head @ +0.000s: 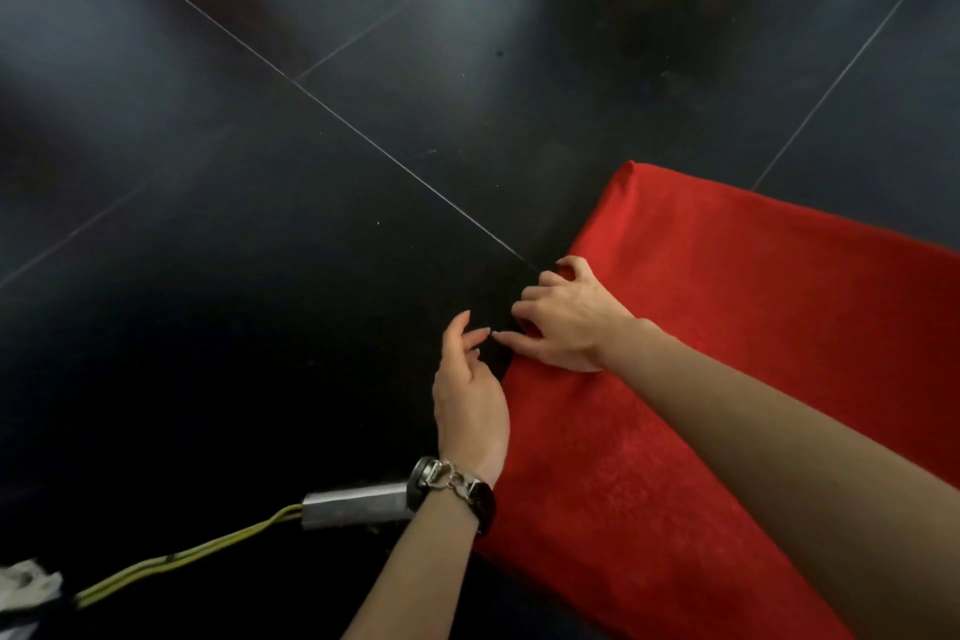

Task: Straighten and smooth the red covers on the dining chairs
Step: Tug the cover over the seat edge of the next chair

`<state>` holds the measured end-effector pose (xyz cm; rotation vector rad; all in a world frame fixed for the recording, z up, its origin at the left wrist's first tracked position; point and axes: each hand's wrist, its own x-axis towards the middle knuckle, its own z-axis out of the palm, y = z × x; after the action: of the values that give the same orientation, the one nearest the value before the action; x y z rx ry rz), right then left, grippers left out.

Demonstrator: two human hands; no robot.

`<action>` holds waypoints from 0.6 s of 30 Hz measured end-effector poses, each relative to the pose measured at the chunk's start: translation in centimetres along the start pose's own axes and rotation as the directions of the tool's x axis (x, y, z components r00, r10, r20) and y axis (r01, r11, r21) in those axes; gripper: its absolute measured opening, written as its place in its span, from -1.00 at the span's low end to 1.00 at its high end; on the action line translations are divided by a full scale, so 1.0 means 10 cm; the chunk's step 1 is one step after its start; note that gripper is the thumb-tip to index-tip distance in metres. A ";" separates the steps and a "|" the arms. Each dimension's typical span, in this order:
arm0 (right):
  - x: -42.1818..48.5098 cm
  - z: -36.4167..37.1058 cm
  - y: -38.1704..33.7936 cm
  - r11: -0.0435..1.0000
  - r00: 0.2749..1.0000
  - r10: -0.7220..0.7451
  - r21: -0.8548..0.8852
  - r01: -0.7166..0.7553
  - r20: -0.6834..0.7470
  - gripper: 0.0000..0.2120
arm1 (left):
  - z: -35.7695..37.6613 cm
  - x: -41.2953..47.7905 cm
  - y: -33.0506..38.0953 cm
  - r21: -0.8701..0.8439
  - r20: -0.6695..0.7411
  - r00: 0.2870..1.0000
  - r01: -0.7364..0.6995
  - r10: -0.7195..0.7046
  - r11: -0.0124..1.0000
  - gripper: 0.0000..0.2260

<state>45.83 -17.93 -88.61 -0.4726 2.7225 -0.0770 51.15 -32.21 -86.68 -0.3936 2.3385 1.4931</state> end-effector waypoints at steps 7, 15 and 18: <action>0.13 -0.12 -0.03 0.986 0.985 -0.100 -0.119 0.117 0.142 -0.48 | -0.01 -0.09 -0.11 0.234 0.099 0.993 0.047 -0.072 0.971 -0.61; 0.12 -0.21 -0.02 0.994 0.946 -0.029 -0.087 0.060 0.323 -0.45 | -0.03 -0.15 -0.06 0.327 0.098 0.995 -0.038 0.006 0.944 -0.61; 0.14 -0.27 -0.01 0.997 0.915 0.033 -0.077 -0.003 0.402 -0.38 | -0.05 -0.17 -0.05 0.361 0.094 0.995 -0.074 0.043 0.930 -0.61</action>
<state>43.61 -18.49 -86.63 -0.4295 2.3278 0.1166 52.80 -32.83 -86.19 -0.1608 2.5058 1.0395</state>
